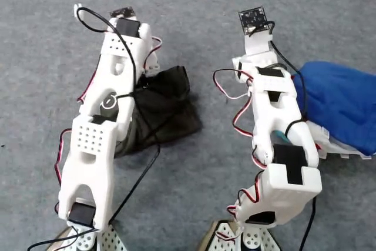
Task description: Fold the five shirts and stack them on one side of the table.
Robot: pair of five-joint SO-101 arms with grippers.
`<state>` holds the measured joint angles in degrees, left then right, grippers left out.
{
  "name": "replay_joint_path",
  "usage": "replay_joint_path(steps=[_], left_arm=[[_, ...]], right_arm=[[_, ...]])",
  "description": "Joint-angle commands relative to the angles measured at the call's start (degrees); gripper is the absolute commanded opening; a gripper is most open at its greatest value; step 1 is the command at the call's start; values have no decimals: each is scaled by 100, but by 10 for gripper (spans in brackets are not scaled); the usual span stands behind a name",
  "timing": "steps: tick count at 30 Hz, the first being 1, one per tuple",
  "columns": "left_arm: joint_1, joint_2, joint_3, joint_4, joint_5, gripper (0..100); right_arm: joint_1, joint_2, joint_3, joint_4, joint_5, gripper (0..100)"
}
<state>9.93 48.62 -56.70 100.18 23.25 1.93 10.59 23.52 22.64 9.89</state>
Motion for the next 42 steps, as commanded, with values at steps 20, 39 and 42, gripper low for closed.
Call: replay_joint_path(steps=[20,39,42], left_arm=[[545,-831,-26,53,35,19],[580,-110,-79,-211,-193,19],[571,-75,-79,-79,-378,19]], right_arm=[[84,-22,-251,-97,-53,5],[84,-22,-251,-97,-62,5],[84,-22,-268,-97,-62,5]])
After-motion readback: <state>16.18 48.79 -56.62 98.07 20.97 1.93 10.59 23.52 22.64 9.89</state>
